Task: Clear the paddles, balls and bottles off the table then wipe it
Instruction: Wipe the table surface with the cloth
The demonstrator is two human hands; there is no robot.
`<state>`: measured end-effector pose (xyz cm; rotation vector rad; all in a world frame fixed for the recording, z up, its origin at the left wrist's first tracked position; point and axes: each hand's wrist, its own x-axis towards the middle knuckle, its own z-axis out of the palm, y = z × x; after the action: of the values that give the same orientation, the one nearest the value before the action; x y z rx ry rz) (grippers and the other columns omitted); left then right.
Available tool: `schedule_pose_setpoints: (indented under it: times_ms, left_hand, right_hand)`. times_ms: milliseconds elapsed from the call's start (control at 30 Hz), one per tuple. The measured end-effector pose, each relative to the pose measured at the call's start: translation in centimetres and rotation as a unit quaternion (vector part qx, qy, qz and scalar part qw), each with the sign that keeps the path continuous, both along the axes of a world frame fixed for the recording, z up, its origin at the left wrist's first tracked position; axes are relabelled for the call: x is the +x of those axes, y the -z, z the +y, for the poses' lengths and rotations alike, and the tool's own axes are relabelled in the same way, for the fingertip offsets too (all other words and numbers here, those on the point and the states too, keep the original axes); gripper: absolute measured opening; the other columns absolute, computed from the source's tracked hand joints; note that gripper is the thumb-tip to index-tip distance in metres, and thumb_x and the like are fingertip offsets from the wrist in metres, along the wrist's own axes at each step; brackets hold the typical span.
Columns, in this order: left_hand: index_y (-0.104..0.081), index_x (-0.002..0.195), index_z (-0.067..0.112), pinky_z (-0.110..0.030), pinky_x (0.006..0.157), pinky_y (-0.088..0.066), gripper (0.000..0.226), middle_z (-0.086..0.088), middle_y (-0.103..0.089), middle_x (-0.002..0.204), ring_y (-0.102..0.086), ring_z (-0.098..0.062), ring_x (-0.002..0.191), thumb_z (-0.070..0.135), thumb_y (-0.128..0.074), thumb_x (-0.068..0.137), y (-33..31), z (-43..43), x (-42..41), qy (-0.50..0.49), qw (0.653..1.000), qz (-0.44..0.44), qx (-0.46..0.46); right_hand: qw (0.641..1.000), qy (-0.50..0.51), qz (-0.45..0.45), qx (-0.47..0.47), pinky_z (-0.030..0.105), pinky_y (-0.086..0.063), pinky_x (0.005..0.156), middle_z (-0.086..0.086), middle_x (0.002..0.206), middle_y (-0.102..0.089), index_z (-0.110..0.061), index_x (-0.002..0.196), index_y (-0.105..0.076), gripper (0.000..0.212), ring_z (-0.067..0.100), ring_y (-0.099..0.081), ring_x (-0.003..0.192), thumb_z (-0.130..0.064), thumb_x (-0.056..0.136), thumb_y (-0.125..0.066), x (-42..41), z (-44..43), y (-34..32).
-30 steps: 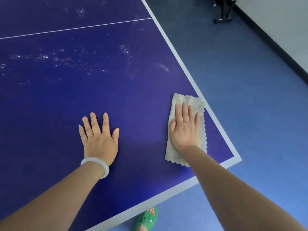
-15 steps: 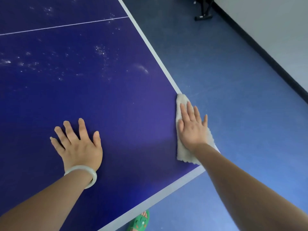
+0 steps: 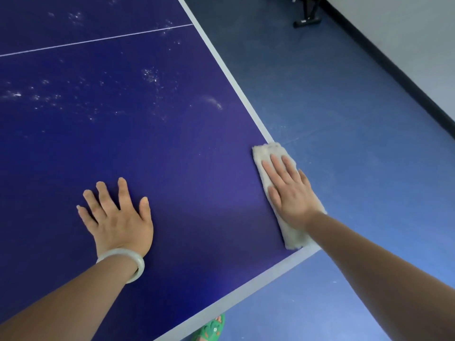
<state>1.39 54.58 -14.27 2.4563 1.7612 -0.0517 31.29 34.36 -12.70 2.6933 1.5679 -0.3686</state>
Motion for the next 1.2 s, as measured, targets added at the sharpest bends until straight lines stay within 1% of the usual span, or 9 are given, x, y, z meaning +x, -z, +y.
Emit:
schedule_pose_setpoints:
  times_ms: [200,333,433,567,700,800,933,1033,1200]
  left_hand:
    - [-0.009,0.158,0.019,-0.056,0.121,0.001,0.070,-0.019,-0.005,0.163,0.002,-0.040,0.150,0.055,-0.012,0.097,-0.1,-0.1,0.1,-0.004,1.000,-0.001,0.001]
    - [-0.009,0.157,0.018,-0.057,0.121,-0.002,0.071,-0.020,-0.006,0.163,0.001,-0.041,0.150,0.055,-0.009,0.096,-0.3,0.0,0.1,0.001,1.000,0.004,-0.002]
    - [-0.010,0.158,0.017,-0.058,0.120,-0.004,0.071,-0.021,-0.008,0.162,-0.001,-0.043,0.149,0.054,-0.011,0.097,-0.2,0.0,0.0,0.005,1.000,0.012,0.002]
    - [-0.016,0.157,0.014,-0.060,0.119,-0.005,0.070,-0.025,-0.013,0.160,-0.005,-0.045,0.148,0.051,-0.020,0.098,0.0,0.1,-0.1,0.006,1.000,0.006,-0.001]
    - [-0.023,0.155,0.011,-0.062,0.118,-0.009,0.067,-0.028,-0.019,0.158,-0.010,-0.048,0.147,0.047,-0.028,0.099,0.2,0.3,-0.5,0.024,1.000,-0.018,0.001]
    - [-0.031,0.152,0.010,-0.064,0.118,-0.011,0.059,-0.028,-0.023,0.156,-0.014,-0.049,0.146,0.043,-0.029,0.103,0.6,0.6,-1.3,0.040,0.997,-0.070,0.019]
    - [-0.040,0.147,0.006,-0.061,0.117,-0.019,0.064,-0.024,-0.030,0.154,-0.022,-0.044,0.145,0.043,-0.026,0.097,0.1,1.8,-1.0,0.078,0.992,-0.101,0.010]
    - [-0.038,0.148,0.005,-0.060,0.117,-0.022,0.060,-0.025,-0.029,0.155,-0.022,-0.044,0.146,0.043,-0.027,0.103,-0.2,3.8,1.0,0.084,0.992,-0.094,0.005]
    - [-0.026,0.154,0.009,-0.060,0.119,-0.012,0.071,-0.025,-0.020,0.158,-0.012,-0.042,0.148,0.050,-0.020,0.097,-0.2,6.2,5.0,0.034,0.998,-0.054,-0.003]
  right_hand:
    - [0.998,0.063,-0.029,-0.005,0.052,-0.004,0.122,-0.006,0.166,0.007,-0.030,0.158,0.003,0.058,0.021,0.008,0.153,-0.040,0.104,-0.014,0.5,9.3,0.7]
    - [0.999,0.006,-0.045,0.010,0.052,0.002,0.122,-0.004,0.166,0.004,-0.028,0.159,0.000,0.062,0.022,0.007,0.153,-0.043,0.099,-0.005,-2.6,6.6,0.9]
    - [0.999,-0.020,-0.023,0.026,0.046,0.002,0.123,-0.007,0.166,0.001,-0.029,0.159,-0.005,0.060,0.018,0.005,0.153,-0.042,0.101,-0.012,-3.7,3.1,0.9]
    - [0.997,0.052,-0.036,0.034,0.042,0.002,0.124,-0.006,0.166,0.000,-0.026,0.159,-0.007,0.063,0.016,0.003,0.153,-0.044,0.098,-0.010,-2.4,4.1,0.9]
    - [0.991,0.124,-0.039,0.017,0.040,0.007,0.124,-0.006,0.166,0.006,-0.026,0.158,0.003,0.071,0.015,0.009,0.152,-0.047,0.091,0.001,-1.5,8.5,1.0]
    - [0.990,0.136,-0.044,0.011,0.041,0.006,0.124,-0.006,0.166,0.008,-0.028,0.158,0.006,0.071,0.015,0.012,0.152,-0.048,0.090,0.002,-1.4,9.3,1.2]
    - [0.991,0.127,-0.040,0.013,0.041,0.007,0.124,-0.008,0.166,0.008,-0.029,0.158,0.003,0.071,0.013,0.012,0.152,-0.048,0.090,0.001,-1.1,9.3,1.0]
    - [0.992,0.119,-0.038,0.016,0.040,0.007,0.124,-0.011,0.164,0.008,-0.030,0.158,0.002,0.070,0.011,0.013,0.151,-0.048,0.091,-0.002,-1.0,9.5,0.7]
    - [0.996,0.085,-0.033,0.012,0.041,0.003,0.124,-0.012,0.164,0.010,-0.029,0.158,0.002,0.067,0.011,0.014,0.151,-0.045,0.094,-0.005,0.3,10.4,0.6]
